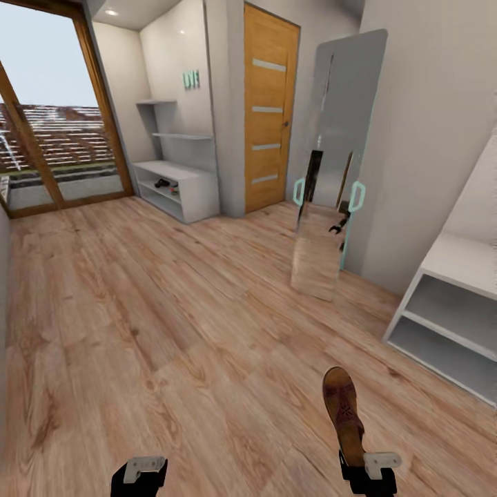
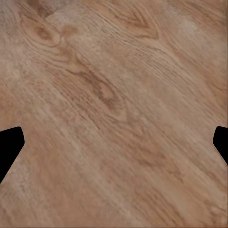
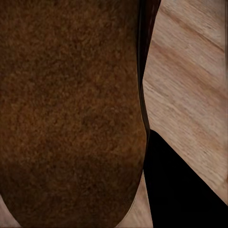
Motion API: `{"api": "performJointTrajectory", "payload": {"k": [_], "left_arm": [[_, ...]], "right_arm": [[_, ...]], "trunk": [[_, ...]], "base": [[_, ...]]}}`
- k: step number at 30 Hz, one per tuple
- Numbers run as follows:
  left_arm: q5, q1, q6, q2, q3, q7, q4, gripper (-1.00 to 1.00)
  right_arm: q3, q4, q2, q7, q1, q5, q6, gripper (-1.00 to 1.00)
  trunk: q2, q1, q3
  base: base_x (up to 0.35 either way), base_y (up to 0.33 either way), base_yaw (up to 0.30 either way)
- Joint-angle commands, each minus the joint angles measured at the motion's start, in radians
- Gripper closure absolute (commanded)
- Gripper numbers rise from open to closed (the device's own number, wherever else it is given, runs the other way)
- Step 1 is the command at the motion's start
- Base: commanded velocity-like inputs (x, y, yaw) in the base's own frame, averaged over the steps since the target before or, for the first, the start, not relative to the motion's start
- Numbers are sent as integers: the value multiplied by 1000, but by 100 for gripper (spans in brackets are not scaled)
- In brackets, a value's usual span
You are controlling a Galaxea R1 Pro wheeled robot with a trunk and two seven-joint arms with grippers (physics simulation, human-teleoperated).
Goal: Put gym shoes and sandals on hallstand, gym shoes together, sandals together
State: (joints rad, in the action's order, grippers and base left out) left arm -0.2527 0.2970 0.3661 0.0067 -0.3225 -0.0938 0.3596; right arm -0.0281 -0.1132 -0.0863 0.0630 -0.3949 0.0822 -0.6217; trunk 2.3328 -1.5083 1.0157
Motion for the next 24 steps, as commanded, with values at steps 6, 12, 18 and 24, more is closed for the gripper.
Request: {"api": "performJointTrajectory", "payload": {"k": [6, 12, 18, 24], "left_arm": [[-8, 1, 4, -1, -8, -7, 0, -100], [-8, 1, 4, -1, -8, -7, 0, -100], [-8, 1, 4, -1, -8, -7, 0, -100], [-8, 1, 5, -1, -9, -7, 0, -100]], "right_arm": [[-3, 1, 0, 5, -1, 6, -3, 100], [-3, 1, 0, 5, -1, 6, -3, 100], [-3, 1, 0, 5, -1, 5, -3, 100], [-3, 1, 0, 5, -1, 6, -3, 100]], "trunk": [[0, 0, 1], [0, 0, 1], [0, 0, 1], [0, 0, 1]], "base": [[293, 200, -282], [303, 167, -282], [314, 138, -282], [315, 133, -283]]}}
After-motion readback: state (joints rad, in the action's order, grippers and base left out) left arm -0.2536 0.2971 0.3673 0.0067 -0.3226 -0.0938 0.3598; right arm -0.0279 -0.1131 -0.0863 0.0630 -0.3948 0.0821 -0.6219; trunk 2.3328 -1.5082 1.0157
